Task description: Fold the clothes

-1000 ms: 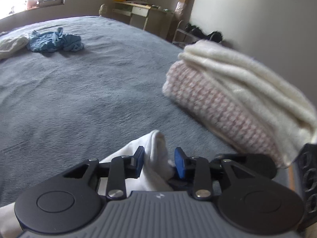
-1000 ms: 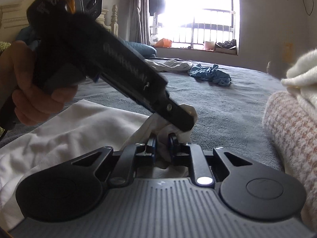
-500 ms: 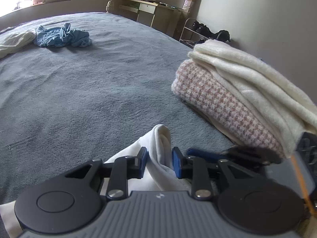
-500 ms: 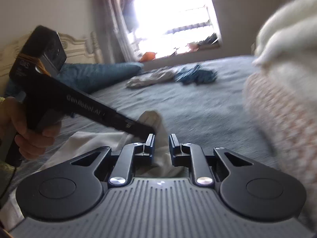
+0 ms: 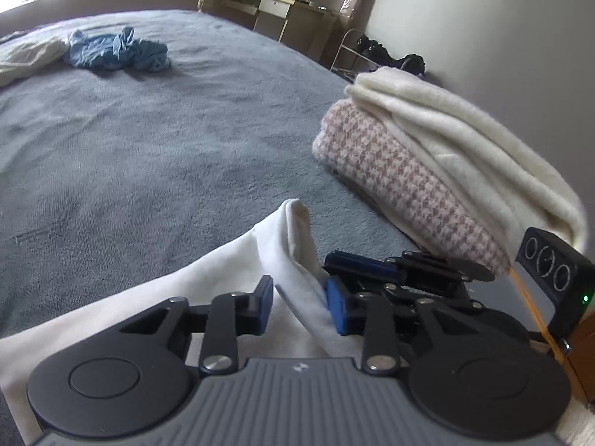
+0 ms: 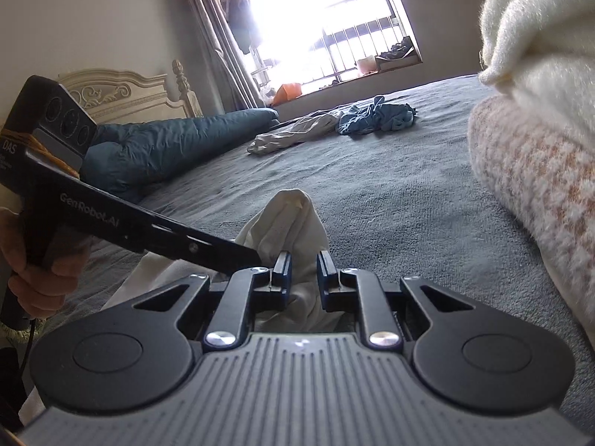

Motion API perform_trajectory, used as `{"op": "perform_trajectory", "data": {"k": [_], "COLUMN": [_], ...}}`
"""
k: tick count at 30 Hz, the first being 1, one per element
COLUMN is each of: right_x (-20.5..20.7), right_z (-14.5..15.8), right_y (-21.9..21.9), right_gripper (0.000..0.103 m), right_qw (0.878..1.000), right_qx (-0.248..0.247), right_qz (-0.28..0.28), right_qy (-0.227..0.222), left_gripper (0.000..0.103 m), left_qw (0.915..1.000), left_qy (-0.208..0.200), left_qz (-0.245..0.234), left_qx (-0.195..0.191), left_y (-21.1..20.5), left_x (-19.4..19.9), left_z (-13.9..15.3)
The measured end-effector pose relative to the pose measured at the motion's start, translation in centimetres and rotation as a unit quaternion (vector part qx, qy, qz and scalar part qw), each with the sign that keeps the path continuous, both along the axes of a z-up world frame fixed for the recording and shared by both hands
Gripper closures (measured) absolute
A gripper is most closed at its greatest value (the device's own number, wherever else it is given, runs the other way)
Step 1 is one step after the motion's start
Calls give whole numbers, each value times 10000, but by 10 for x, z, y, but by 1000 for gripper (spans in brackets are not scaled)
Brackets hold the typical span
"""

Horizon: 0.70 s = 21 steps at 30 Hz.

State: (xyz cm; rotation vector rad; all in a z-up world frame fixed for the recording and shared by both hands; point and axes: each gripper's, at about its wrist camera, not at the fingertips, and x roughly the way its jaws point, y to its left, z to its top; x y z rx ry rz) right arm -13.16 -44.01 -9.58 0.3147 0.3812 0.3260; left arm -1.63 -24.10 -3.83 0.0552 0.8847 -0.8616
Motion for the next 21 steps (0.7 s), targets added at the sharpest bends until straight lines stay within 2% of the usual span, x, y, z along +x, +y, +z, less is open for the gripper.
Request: {"op": "perform_trajectory", "data": {"k": [6, 10, 21], "right_x": [-7, 0, 8], "right_z": [3, 0, -1], "right_y": [-6, 1, 8], "right_gripper": [88, 88, 88], "right_qw": [9989, 9993, 9991], "right_qx": [343, 209, -57], "right_qz": [185, 301, 368], "right_qy": [-262, -4, 218], "left_gripper": [87, 95, 100], "left_qw": [9999, 9998, 9972], "left_qy": [45, -9, 203], "left_qz": [113, 145, -85], "left_qx": [-55, -122, -712], "left_y": [2, 1, -1], "left_x": [2, 0, 2], "left_z": [-1, 3, 24]}}
